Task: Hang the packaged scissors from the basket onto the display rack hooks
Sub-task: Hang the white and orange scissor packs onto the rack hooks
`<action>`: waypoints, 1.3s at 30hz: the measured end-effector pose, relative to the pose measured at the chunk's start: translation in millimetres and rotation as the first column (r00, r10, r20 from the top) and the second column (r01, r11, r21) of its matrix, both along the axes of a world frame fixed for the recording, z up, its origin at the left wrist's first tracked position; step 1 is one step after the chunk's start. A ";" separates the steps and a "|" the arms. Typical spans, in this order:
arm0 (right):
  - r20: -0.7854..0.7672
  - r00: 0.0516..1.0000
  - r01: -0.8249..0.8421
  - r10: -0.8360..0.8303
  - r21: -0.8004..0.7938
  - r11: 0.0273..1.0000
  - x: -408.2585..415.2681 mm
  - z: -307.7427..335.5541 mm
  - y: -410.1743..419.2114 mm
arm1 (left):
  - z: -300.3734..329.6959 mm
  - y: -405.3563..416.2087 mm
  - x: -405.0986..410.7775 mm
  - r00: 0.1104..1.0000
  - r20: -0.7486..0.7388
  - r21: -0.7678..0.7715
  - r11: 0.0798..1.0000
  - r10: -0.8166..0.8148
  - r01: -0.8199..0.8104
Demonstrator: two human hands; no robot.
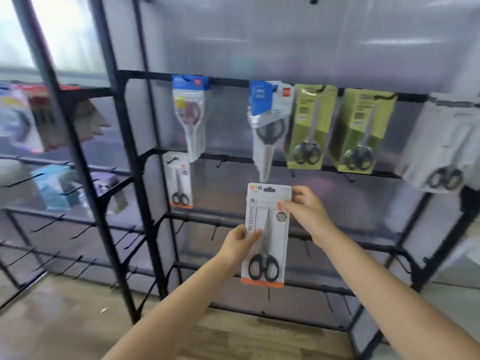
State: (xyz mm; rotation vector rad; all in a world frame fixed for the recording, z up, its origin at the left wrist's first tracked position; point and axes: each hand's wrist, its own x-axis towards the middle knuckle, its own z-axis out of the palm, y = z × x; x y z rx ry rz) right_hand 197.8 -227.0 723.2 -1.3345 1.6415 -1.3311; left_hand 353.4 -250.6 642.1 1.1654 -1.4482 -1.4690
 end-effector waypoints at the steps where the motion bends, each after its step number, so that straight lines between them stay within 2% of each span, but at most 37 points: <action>1: -0.035 0.999 -0.032 0.031 -0.008 0.999 11.3 0.8 -8.3 | -2.5 -3.3 14.9 1.000 0.009 -0.015 1.000 0.022 -0.022; 5: -0.235 0.964 -0.126 0.120 -0.013 0.992 59.0 -8.5 -48.2 | -17.4 -25.5 73.3 0.994 0.043 -0.058 0.993 0.102 -0.099; 8: -0.295 0.942 -0.160 0.158 0.018 0.987 92.7 -24.4 -78.1 | -31.8 -44.7 109.8 0.992 0.031 -0.049 0.991 0.123 -0.121; 15: -0.292 0.945 -0.133 0.145 0.060 0.989 164.5 -39.4 -149.3 | -59.2 -111.2 179.3 0.982 0.012 0.047 0.981 0.189 -0.190; 24: -0.319 0.943 -0.099 0.095 0.005 0.995 229.0 -23.1 -241.2 | -49.8 -198.5 234.3 0.957 -0.031 -0.033 0.957 0.287 -0.288; 33: -0.319 0.947 0.027 -0.031 -0.016 1.000 242.9 -26.9 -284.5 | -47.6 -251.3 245.0 0.965 -0.039 0.011 0.966 0.259 -0.259; 39: -0.421 0.904 0.050 -0.076 -0.073 0.996 242.3 -35.9 -284.8 | -61.7 -266.2 240.1 0.956 -0.040 -0.024 0.956 0.291 -0.292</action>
